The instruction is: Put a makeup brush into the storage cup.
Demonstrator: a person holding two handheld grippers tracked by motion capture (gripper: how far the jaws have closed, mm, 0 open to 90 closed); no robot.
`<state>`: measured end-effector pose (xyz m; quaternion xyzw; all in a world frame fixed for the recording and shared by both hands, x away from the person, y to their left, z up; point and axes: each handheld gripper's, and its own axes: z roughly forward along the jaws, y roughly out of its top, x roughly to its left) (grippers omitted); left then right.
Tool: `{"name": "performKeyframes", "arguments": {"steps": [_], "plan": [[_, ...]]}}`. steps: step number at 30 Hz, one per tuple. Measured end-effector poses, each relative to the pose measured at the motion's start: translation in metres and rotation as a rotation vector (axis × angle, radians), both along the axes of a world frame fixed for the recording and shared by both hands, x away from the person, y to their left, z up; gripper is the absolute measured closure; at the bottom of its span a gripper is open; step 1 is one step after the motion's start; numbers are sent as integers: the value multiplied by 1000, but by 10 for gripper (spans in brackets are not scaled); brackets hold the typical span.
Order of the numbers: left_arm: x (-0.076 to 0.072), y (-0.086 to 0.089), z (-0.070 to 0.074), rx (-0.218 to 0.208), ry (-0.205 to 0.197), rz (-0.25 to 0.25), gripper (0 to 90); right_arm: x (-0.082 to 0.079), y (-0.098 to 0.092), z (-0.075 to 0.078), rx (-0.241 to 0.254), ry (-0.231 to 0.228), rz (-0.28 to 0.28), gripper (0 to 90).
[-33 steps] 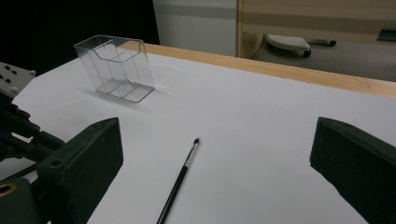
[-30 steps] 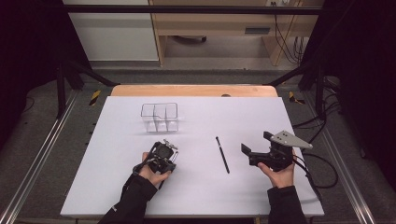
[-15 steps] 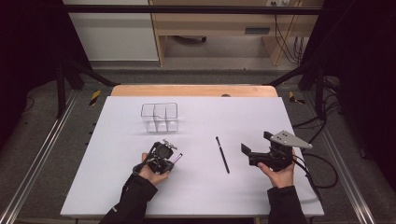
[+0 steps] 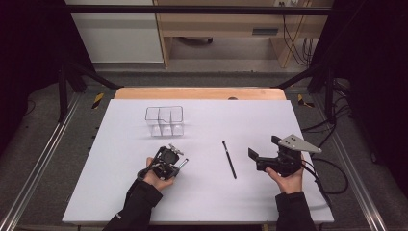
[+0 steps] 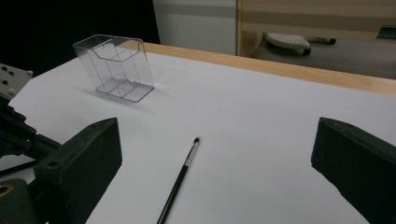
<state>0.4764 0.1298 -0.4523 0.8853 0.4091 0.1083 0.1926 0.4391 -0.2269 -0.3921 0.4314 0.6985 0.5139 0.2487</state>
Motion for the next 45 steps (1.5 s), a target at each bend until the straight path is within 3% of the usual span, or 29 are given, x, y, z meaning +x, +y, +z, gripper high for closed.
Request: {"name": "performKeyframes", "arguments": {"steps": [5,26,33,45], "plan": [[-2,7,7,-31,-37,-1,835,0,0,0,3,0,0,24],[-33,50,56,-312,-322,81,834,0,2,-1,3,3,0,23],[-41,57,71,-369,-405,102,835,0,2,-1,5,0,-1,23],[-33,66,88,-425,-481,144,835,0,3,-2,5,2,-1,21]]}}
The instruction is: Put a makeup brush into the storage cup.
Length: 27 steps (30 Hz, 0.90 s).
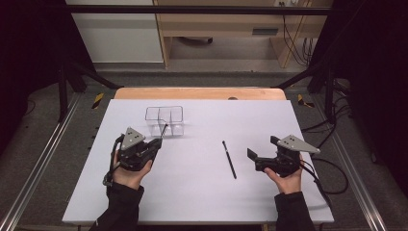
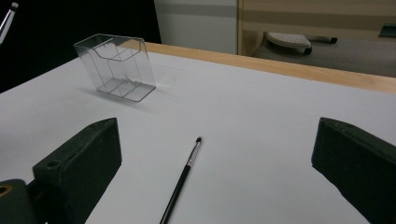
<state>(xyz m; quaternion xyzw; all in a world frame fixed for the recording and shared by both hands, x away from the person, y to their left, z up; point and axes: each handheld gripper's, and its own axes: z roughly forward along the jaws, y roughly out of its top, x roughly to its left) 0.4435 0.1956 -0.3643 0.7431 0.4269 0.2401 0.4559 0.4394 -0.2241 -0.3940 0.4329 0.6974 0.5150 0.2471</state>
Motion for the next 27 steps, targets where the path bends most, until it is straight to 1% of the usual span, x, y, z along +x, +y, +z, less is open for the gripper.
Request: {"name": "performKeyframes", "arguments": {"steps": [5,11,19,27], "plan": [[7,2,5,-38,-23,22,835,0,1,-1,-1,2,2,21],[14,4,11,-68,-53,43,835,0,1,-1,-1,5,3,21],[27,4,23,-84,-86,64,835,1,2,-2,-3,5,5,21],[42,3,26,-95,-108,80,835,1,3,-2,-6,6,7,21]]}}
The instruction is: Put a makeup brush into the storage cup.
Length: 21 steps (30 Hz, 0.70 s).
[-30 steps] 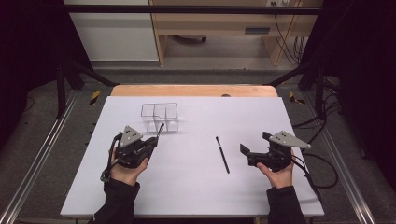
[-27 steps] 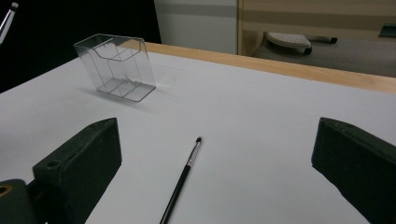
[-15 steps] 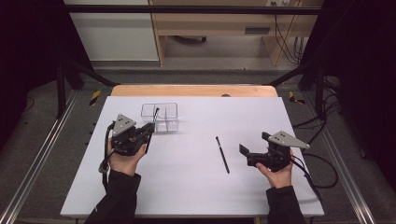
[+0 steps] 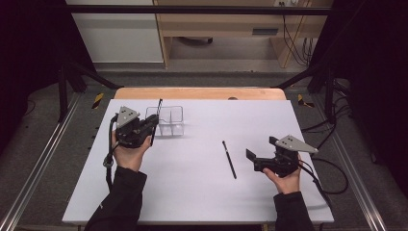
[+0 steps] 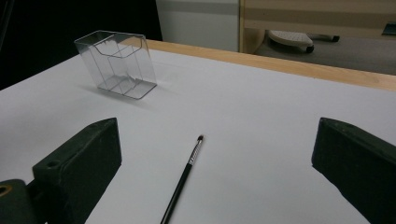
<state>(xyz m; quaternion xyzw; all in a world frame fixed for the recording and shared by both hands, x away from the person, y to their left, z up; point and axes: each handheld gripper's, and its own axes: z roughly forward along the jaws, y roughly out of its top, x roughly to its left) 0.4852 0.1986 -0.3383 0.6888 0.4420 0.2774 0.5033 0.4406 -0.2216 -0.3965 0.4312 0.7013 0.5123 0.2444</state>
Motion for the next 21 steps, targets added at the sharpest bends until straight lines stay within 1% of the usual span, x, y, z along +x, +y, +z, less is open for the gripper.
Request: {"name": "performKeyframes", "arguments": {"steps": [4,8,14,21], "plan": [[8,-1,0,8,-7,7,834,0,0,0,0,1,1,19],[15,-2,1,1,-9,8,835,0,-1,1,5,-4,-2,19],[28,-5,10,-4,-27,15,835,0,0,0,2,-1,0,18],[43,-9,18,3,-51,24,835,0,-1,0,3,-2,0,18]]}}
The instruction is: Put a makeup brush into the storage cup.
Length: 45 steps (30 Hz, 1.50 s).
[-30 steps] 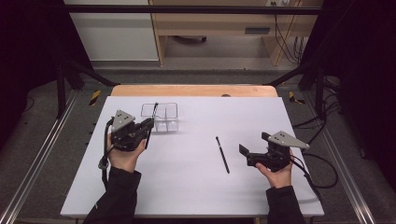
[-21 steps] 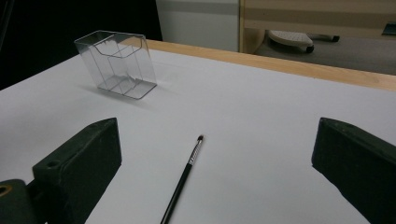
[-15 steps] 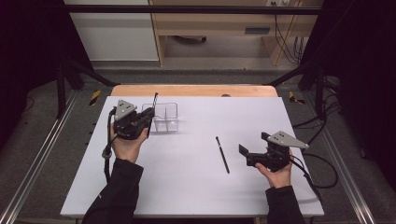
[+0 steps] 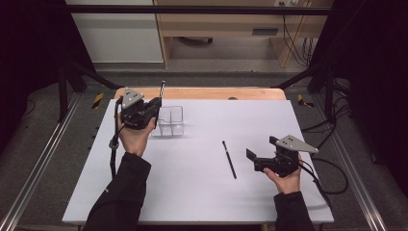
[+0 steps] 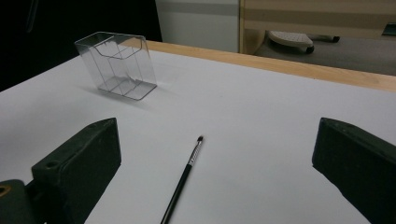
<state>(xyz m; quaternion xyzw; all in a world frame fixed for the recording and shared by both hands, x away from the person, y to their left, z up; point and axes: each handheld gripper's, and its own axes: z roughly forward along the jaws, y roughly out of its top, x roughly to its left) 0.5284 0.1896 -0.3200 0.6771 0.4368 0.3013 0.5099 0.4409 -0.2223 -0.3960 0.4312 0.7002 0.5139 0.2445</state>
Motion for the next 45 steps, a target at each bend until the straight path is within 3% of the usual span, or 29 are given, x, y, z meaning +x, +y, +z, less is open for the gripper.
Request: {"name": "performKeyframes", "arguments": {"steps": [8,26,45], "plan": [[16,0,3,-4,-22,11,834,-1,-1,1,6,-4,-1,17],[49,-4,-5,-16,-46,37,834,-1,-2,1,14,-6,2,17],[73,-13,-28,20,-39,60,834,-1,-2,1,14,-5,3,17]]}}
